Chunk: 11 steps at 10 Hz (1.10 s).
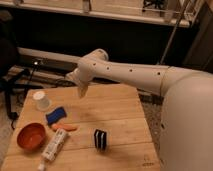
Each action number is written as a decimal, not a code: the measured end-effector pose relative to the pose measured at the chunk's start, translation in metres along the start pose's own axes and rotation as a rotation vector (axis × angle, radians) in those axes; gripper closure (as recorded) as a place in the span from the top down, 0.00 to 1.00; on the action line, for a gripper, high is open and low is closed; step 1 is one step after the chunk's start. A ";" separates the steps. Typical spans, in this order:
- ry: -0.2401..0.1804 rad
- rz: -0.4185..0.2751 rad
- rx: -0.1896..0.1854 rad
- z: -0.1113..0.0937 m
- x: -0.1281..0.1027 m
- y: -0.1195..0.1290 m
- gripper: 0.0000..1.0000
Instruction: Place the ceramic cup over the eraser
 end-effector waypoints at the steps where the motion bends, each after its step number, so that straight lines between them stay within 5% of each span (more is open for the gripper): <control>1: -0.001 0.000 0.002 0.000 0.000 -0.001 0.80; 3: -0.056 -0.053 0.024 -0.020 0.009 0.000 0.80; 7: -0.300 -0.302 0.052 -0.102 0.075 0.020 0.80; 9: -0.395 -0.395 0.111 -0.125 0.105 0.026 0.80; 11: -0.411 -0.465 0.190 -0.136 0.129 0.036 0.80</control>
